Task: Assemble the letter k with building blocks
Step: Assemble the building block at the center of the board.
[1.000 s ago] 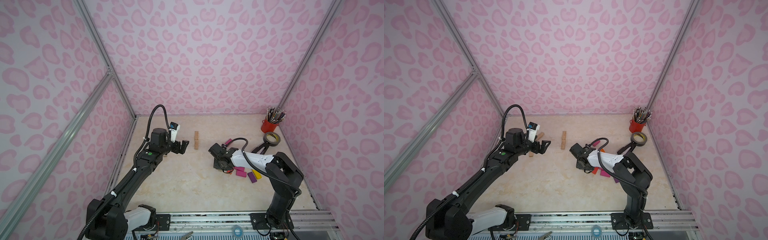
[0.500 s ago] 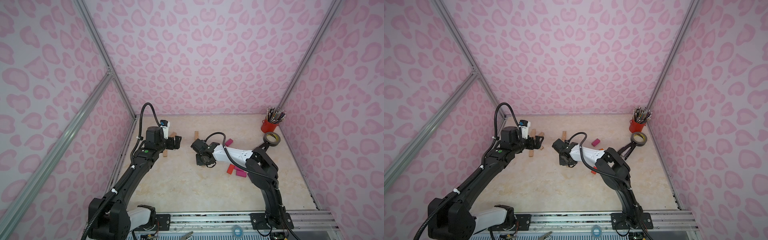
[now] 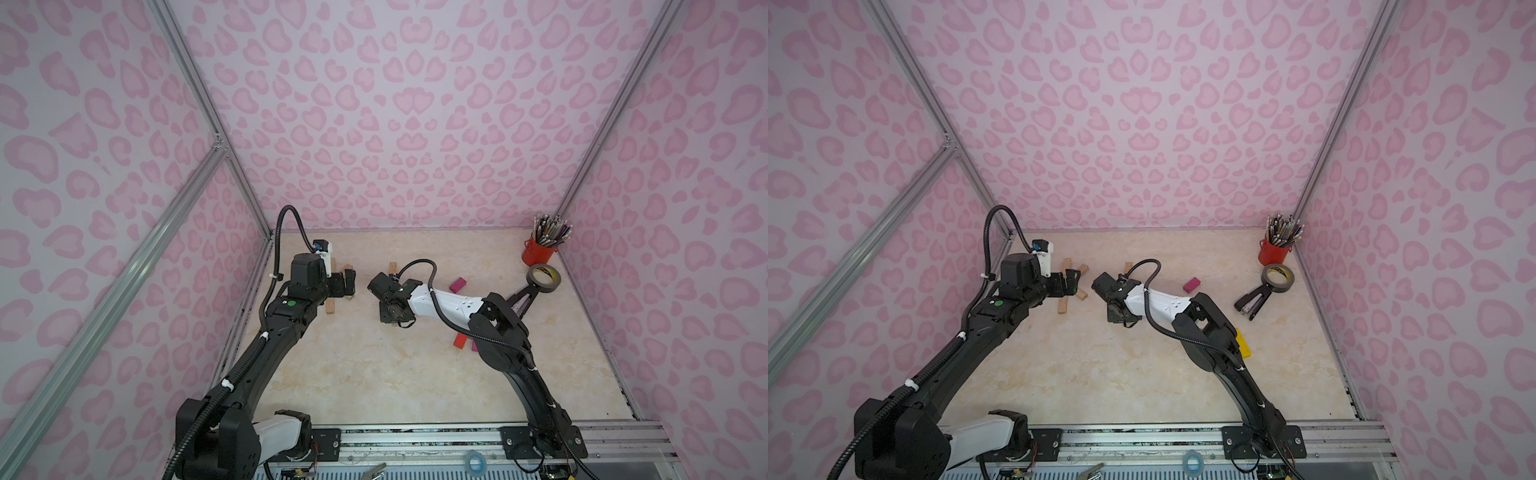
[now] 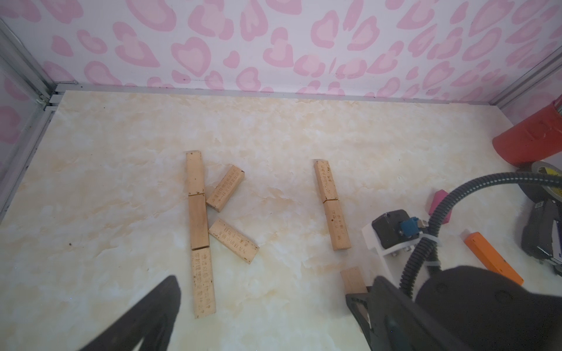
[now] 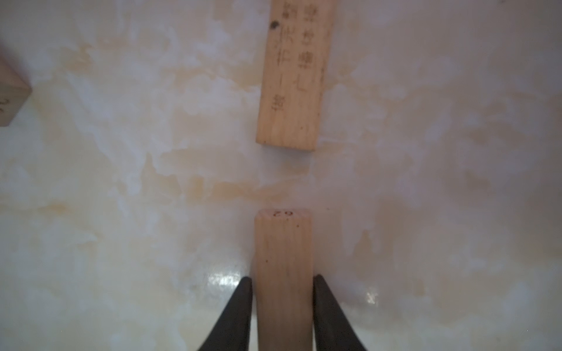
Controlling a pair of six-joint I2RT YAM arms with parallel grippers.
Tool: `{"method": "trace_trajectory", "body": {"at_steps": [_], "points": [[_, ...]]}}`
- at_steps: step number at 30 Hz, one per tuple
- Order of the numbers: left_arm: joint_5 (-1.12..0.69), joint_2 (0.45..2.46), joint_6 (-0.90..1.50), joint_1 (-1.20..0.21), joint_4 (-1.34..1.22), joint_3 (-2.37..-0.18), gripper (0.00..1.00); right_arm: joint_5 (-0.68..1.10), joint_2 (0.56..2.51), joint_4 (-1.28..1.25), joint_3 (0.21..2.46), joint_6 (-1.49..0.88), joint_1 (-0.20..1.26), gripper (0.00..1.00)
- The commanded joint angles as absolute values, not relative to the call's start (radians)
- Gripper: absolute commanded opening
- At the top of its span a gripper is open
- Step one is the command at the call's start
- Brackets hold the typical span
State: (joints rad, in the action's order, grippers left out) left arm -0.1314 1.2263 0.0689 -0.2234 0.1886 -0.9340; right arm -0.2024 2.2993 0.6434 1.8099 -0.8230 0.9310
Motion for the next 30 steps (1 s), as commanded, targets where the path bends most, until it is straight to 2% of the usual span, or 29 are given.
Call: {"method": "trace_trajectory", "body": {"at_steps": [1, 4, 6, 11, 15, 30], "points": [[-0.118, 1.223, 0.073, -0.222, 0.181, -0.938, 0.99, -0.177, 2.327, 0.682, 1.817, -0.850, 0.928, 0.43], [-0.120, 1.223, 0.075, -0.222, 0.179, -0.937, 0.99, -0.175, 2.325, 0.681, 1.828, -0.850, 0.927, 0.48], [-0.124, 1.224, 0.077, -0.222, 0.178, -0.937, 0.99, -0.173, 2.319, 0.682, 1.828, -0.853, 0.924, 0.49], [-0.138, 1.235, 0.081, -0.222, 0.179, -0.939, 0.99, -0.195, 2.305, 0.681, 1.830, -0.859, 0.925, 0.37], [-0.140, 1.241, 0.083, -0.222, 0.181, -0.941, 0.99, -0.197, 2.318, 0.681, 1.835, -0.873, 0.919, 0.33], [-0.146, 1.249, 0.086, -0.219, 0.183, -0.943, 0.99, -0.198, 2.364, 0.683, 1.886, -0.894, 0.905, 0.30]]}}
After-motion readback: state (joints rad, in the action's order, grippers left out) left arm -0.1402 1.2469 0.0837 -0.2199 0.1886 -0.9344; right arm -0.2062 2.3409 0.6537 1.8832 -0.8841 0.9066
